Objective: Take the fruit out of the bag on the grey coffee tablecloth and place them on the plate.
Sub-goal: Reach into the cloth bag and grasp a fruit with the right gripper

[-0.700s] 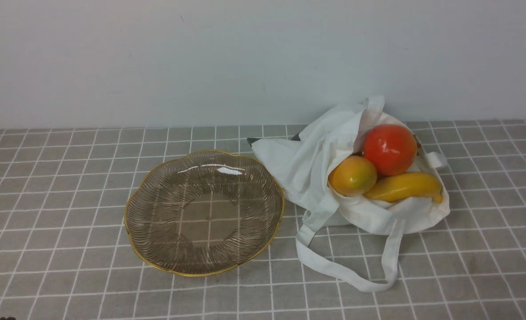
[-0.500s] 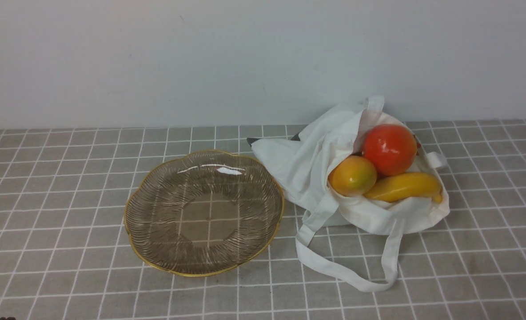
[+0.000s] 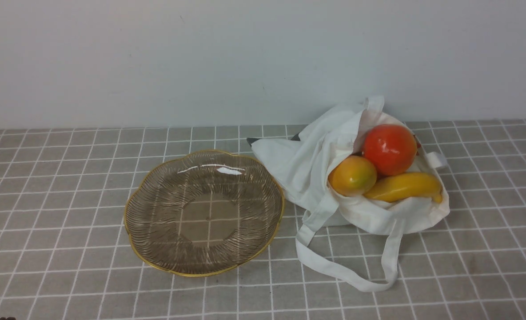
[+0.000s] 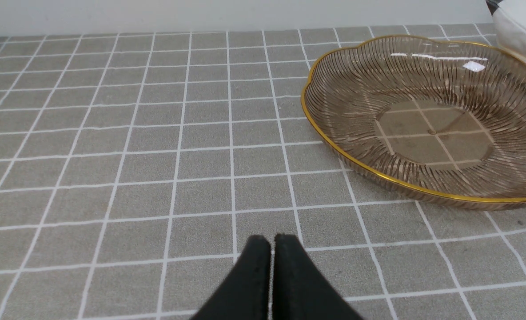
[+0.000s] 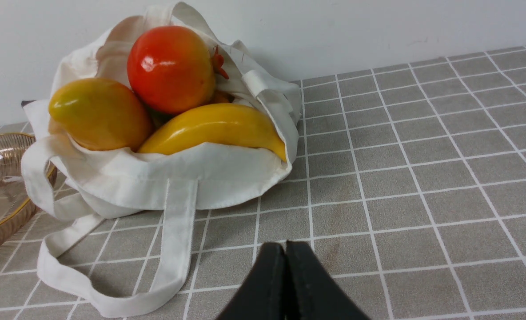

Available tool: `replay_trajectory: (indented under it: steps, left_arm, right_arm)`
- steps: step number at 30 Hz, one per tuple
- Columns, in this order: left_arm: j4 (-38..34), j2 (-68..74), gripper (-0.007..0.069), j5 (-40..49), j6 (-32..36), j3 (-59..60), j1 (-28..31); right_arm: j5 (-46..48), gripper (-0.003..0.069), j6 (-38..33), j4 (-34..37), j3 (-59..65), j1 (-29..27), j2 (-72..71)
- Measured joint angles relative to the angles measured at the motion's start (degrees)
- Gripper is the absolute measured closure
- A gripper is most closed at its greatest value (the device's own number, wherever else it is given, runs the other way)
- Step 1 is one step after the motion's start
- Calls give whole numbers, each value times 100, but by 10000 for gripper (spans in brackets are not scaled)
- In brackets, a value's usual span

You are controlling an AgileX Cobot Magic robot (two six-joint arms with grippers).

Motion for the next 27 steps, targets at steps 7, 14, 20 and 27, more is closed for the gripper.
replay_trajectory:
  steps: [7, 14, 20, 27]
  left_arm:
    - [0, 0, 632, 0, 0, 0, 0]
    - [0, 0, 632, 0, 0, 0, 0]
    - [0, 0, 632, 0, 0, 0, 0]
    - [0, 0, 632, 0, 0, 0, 0]
  right_arm:
    - [0, 673, 0, 0, 0, 0, 0]
    - [0, 673, 0, -20, 0, 0, 0]
    - [6, 673, 0, -103, 0, 0, 0]
    - [-881, 673, 456, 757, 48, 0, 0]
